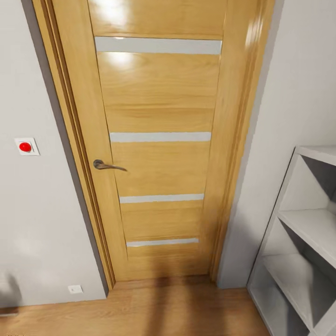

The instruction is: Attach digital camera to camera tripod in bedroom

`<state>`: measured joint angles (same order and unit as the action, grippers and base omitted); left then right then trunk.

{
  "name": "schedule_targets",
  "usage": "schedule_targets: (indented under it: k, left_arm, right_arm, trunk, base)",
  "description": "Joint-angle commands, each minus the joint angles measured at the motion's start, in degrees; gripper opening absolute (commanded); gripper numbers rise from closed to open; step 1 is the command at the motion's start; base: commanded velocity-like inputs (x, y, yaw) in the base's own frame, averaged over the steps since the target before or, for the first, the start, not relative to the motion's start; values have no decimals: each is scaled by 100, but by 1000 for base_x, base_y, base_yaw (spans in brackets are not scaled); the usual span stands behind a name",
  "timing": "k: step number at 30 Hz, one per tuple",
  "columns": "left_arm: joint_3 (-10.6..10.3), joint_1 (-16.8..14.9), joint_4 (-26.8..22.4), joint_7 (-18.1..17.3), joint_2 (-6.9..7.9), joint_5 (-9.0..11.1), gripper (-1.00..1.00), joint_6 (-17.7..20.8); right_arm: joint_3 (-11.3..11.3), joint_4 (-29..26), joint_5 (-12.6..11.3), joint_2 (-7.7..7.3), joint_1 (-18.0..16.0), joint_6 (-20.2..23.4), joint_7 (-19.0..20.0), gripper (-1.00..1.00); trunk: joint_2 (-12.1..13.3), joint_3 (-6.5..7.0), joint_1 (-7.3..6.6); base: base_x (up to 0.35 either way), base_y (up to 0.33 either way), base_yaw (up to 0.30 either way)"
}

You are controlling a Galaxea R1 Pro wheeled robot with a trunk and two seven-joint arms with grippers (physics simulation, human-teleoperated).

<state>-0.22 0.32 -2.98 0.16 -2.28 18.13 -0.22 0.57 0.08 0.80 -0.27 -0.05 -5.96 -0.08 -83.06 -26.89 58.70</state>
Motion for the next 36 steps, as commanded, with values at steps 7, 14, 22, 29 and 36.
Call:
schedule_targets:
  k: [7,14,22,29,36]
  left_arm:
    - [3,3,-18,2,5,32,100,-4]
    - [23,3,-26,2,3,178,100,-12]
    - [20,3,-29,2,3,657,100,-13]
    - [1,3,-35,-5,0,1007,100,-13]
    - [-3,3,-36,-4,-5,1077,100,-13]
  right_arm:
    - [5,1,8,-6,-2,-22,-5,100]
    - [-18,-6,10,-40,-2,-33,-12,100]
    - [-17,-113,16,-93,-4,-34,-37,100]
    - [-14,-201,10,-128,-2,-47,-43,100]
    - [-6,-216,8,-139,-1,-53,-44,100]
  trunk:
    - [-2,-4,3]
    - [-2,-4,3]
    - [-2,-4,3]
    - [-2,-4,3]
    - [-2,-4,3]
  base:
    - [92,0,270]
    - [4,0,272]
    - [1,0,276]
    - [0,0,277]
    - [0,0,278]
